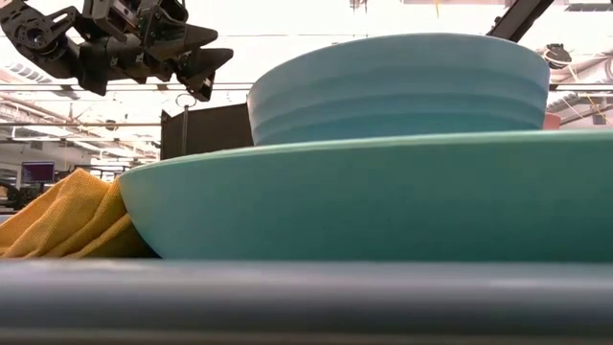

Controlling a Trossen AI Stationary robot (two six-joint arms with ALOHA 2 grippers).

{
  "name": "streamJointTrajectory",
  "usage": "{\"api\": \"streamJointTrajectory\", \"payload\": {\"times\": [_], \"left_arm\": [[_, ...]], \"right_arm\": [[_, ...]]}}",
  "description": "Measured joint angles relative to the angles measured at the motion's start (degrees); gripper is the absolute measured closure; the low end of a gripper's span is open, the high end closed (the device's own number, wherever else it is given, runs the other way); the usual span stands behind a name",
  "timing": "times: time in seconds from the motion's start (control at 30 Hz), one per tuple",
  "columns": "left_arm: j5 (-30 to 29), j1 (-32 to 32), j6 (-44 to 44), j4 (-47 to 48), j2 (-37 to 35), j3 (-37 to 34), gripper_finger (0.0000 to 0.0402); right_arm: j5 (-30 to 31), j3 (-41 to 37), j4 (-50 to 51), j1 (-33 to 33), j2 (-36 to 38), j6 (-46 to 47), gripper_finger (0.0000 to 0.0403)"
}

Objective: Set up tray
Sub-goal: Put the orange spoon to the right of the orange fork on the orange napkin on the blue serving tray

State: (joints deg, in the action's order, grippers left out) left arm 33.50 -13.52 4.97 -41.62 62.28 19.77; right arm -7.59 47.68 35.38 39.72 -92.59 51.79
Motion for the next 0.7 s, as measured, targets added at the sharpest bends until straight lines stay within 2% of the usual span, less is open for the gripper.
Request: {"api": "streamJointTrajectory", "payload": {"times": [0.33, 0.7], "left_arm": [[0.02, 0.05, -0.82, 1.22, 0.0, 0.0, 0.0236], [0.04, 0.07, -0.79, 1.54, 0.0, 0.0, 0.0236]], "right_arm": [[0.24, -0.16, 0.22, 0.0, -0.48, 0.48, 0.0251], [0.67, -0.22, 0.69, 0.0, -0.53, -0.35, 0.033]]}}
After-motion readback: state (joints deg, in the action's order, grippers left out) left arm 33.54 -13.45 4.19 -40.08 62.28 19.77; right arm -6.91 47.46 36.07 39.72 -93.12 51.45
